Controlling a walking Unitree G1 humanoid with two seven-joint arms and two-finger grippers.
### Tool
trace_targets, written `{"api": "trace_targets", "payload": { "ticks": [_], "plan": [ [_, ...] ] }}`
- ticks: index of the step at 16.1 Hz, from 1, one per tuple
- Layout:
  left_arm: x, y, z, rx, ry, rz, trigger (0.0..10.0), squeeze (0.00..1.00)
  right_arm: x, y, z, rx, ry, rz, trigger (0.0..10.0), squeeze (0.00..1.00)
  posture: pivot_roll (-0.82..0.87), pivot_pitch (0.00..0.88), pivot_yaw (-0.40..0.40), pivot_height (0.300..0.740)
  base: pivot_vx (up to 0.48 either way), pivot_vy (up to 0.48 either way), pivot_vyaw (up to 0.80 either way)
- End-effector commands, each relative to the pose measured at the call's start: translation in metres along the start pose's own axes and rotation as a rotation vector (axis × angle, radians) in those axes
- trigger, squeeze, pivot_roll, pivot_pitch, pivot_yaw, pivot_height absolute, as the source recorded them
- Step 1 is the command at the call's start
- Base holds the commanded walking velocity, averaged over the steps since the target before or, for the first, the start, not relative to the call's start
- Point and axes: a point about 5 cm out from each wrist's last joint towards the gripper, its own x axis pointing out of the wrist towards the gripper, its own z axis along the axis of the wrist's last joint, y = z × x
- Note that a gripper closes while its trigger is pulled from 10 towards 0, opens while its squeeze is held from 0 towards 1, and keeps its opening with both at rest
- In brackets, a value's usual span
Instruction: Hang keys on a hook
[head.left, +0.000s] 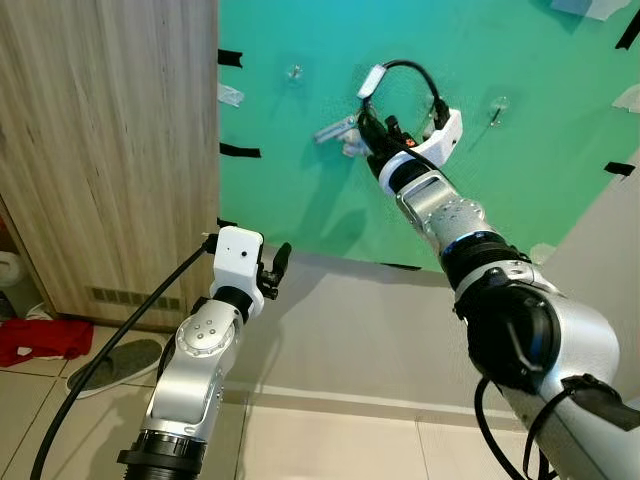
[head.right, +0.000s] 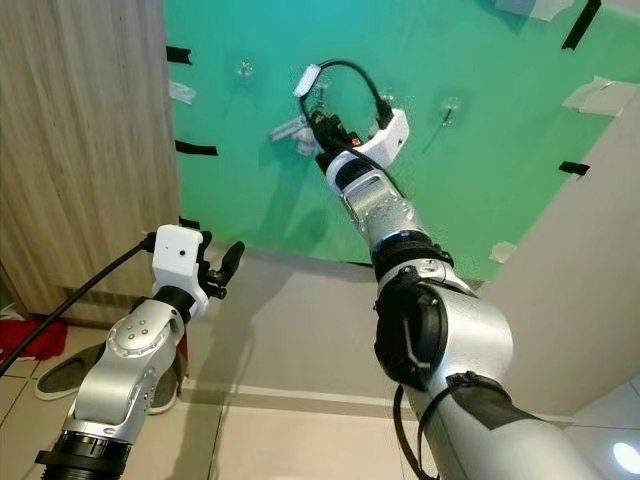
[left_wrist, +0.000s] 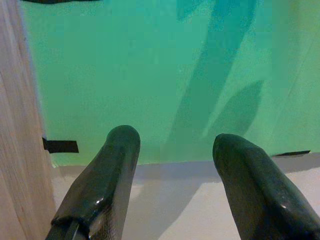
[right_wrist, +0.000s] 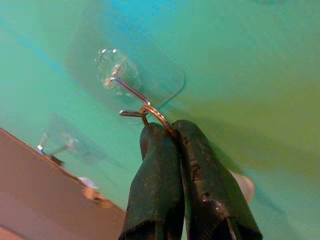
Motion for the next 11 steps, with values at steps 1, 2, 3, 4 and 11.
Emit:
{"api": "trace_targets", "payload": {
  "ticks": [1,2,3,4,11],
  "plan": [
    [0.000,-0.005,0.003,-0.006,-0.009,-0.012,10.0,0.00,-0.008,-0.020,-0.009,-0.049,0.047,-0.090,10.0,1.00,0.16,0.000,-0.191,0.740,0.000,0.000,0.00],
    [0.000,-0.006,0.004,-0.005,-0.010,-0.014,10.0,0.00,-0.007,-0.017,-0.006,-0.086,0.032,-0.070,10.0,1.00,0.16,0.000,-0.190,0.740,0.000,0.000,0.00],
    [-0.001,-0.006,0.003,-0.004,-0.010,-0.016,10.0,0.00,-0.006,-0.014,-0.003,-0.117,0.019,-0.044,10.0,1.00,0.16,0.000,-0.189,0.740,0.000,0.000,0.00],
    [-0.001,-0.007,0.004,0.002,-0.011,-0.020,10.0,0.00,-0.005,-0.011,0.000,-0.134,0.006,-0.023,10.0,1.00,0.16,0.000,-0.188,0.740,0.000,0.000,0.00],
    [0.000,-0.009,0.004,0.024,-0.015,-0.030,10.0,0.00,-0.005,-0.006,0.005,-0.476,-0.018,0.024,10.0,1.00,0.15,0.000,-0.187,0.740,0.000,0.000,0.00]
  ]
}}
